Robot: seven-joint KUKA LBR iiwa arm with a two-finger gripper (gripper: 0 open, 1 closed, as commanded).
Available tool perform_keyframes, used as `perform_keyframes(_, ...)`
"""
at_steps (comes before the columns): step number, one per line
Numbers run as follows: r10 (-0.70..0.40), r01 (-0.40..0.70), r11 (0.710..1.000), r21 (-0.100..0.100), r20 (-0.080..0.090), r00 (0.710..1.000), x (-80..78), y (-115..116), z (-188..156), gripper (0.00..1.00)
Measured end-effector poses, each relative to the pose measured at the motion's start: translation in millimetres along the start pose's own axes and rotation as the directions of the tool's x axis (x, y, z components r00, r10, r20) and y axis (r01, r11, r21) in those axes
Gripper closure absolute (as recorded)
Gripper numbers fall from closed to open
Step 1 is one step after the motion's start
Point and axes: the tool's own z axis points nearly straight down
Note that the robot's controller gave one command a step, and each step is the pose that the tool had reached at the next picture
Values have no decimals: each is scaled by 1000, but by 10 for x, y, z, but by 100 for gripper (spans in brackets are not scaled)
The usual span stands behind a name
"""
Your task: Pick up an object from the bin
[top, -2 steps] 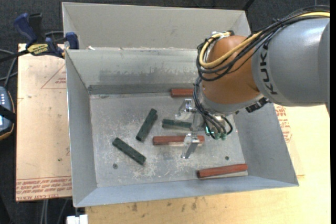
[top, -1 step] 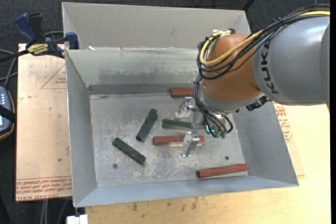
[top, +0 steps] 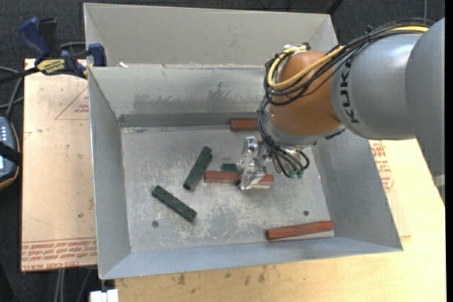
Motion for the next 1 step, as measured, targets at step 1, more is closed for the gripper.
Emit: perform_keyframes(1, 0, 0, 1000, 0, 0, 1000, 0, 0, 0, 100)
